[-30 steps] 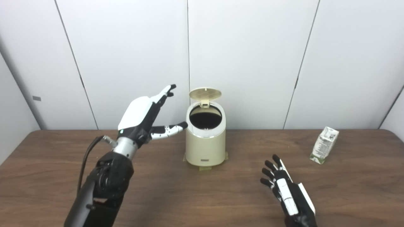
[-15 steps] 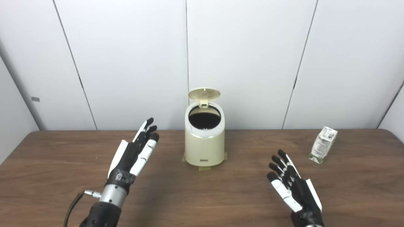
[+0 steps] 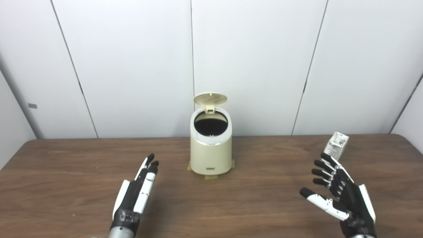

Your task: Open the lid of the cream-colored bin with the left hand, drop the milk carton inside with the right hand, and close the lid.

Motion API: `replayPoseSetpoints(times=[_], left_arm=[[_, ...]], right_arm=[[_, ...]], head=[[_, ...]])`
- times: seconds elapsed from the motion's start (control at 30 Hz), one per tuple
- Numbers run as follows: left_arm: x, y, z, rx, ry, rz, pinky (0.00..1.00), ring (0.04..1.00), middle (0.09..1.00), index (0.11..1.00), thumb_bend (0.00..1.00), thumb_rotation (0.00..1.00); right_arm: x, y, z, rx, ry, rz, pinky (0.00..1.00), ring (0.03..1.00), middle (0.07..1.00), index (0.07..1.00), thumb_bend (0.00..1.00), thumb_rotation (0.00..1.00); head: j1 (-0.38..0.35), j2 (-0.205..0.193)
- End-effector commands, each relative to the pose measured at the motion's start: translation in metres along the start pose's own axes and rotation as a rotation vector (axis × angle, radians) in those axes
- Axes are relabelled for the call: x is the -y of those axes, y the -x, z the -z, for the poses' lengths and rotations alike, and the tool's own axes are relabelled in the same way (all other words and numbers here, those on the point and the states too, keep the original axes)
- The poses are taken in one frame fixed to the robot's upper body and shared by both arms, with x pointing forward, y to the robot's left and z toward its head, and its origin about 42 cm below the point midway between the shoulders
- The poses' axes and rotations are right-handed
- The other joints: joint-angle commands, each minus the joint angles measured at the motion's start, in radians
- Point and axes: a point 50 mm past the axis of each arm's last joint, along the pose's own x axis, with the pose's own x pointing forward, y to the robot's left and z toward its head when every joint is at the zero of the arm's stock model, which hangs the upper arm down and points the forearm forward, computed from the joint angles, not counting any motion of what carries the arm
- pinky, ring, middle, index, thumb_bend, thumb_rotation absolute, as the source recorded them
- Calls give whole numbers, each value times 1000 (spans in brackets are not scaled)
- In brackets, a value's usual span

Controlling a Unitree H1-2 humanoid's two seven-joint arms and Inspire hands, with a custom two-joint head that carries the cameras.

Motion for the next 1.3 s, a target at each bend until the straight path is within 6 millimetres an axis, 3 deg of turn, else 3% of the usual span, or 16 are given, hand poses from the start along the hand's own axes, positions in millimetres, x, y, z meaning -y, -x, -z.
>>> replayPoseSetpoints(times=[0.0, 0.13, 0.27, 0.47, 0.7, 0.83, 0.97, 1.13, 1.27], left_arm=[[-8, -6, -11, 73, -16, -28, 951, 944, 949, 1000, 494, 1000], [-10, -7, -11, 72, 17, -41, 972, 956, 967, 1000, 503, 993], [-8, -7, -8, 73, 38, -28, 956, 958, 964, 1000, 486, 999], [-10, -8, -8, 69, 55, -26, 968, 956, 961, 1000, 487, 980], [-14, -5, -11, 55, 46, 6, 966, 966, 978, 1000, 454, 948], [-19, -4, -15, 67, 35, 16, 966, 966, 981, 1000, 457, 964], [-22, -4, -18, 80, 36, 28, 969, 967, 983, 1000, 467, 962], [-24, -1, -22, 76, 39, 35, 976, 976, 989, 1000, 503, 950], [-27, 0, -24, 82, 39, 38, 988, 988, 994, 1000, 477, 966]], right_arm=[[10, -5, -21, 58, -19, 43, 679, 738, 794, 814, 731, 294], [26, -4, -31, 40, 0, 102, 654, 722, 782, 806, 701, 239], [44, -8, -32, 41, 8, 185, 706, 705, 768, 781, 706, 177], [70, -22, -26, 23, 107, 235, 705, 707, 763, 786, 720, 215], [79, -67, -25, 17, 145, 267, 689, 730, 790, 788, 816, 193], [84, -93, -20, -8, 190, 280, 621, 747, 797, 792, 902, 188], [84, -116, -16, -45, 238, 260, 546, 740, 808, 813, 924, 173], [89, -144, -18, -96, 342, 176, 574, 777, 855, 860, 902, 141], [94, -161, -22, -124, 424, 153, 629, 803, 845, 861, 944, 155]], head=[[-24, -1], [-43, -2], [-54, 1], [-98, 12], [-170, 28], [-188, 37], [-204, 45], [-208, 54], [-212, 52]])
